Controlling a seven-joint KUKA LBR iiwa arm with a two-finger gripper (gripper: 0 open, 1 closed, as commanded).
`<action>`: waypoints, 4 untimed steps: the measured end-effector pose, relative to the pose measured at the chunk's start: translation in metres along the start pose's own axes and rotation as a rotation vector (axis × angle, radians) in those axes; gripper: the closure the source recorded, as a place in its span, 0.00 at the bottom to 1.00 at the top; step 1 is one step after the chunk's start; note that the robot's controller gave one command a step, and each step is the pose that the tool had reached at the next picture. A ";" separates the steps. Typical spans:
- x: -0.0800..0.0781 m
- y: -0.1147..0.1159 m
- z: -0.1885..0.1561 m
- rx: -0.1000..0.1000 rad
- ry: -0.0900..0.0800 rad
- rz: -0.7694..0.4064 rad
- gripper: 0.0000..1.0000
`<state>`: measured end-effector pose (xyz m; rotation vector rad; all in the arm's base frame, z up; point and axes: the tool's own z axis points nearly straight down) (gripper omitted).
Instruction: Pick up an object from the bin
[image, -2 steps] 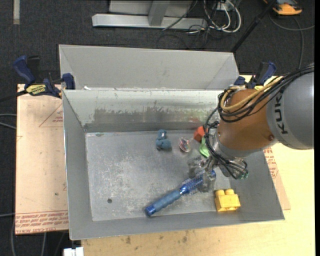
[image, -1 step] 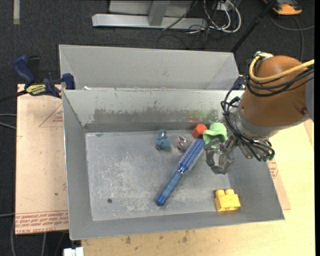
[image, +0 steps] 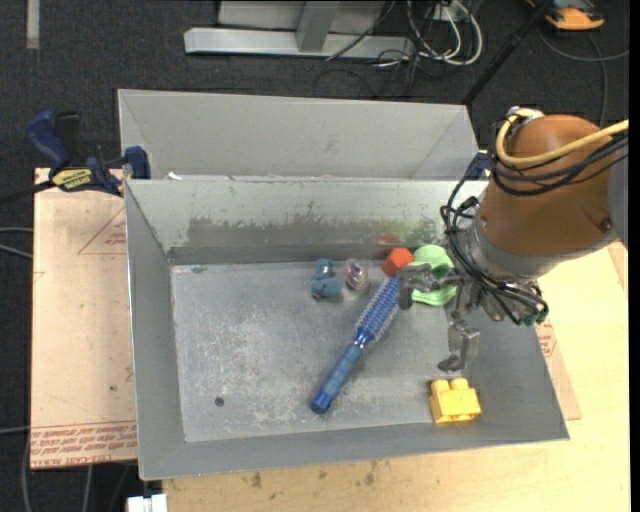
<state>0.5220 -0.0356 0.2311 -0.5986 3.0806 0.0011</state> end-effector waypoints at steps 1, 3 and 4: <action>-0.059 0.023 0.121 -0.005 0.005 -0.053 0.00; -0.058 0.021 0.161 -0.001 0.001 -0.125 1.00; -0.050 0.015 0.010 0.003 -0.005 -0.085 1.00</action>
Offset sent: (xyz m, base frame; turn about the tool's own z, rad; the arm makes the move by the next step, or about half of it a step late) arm 0.0467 0.0405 -0.1153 -0.0496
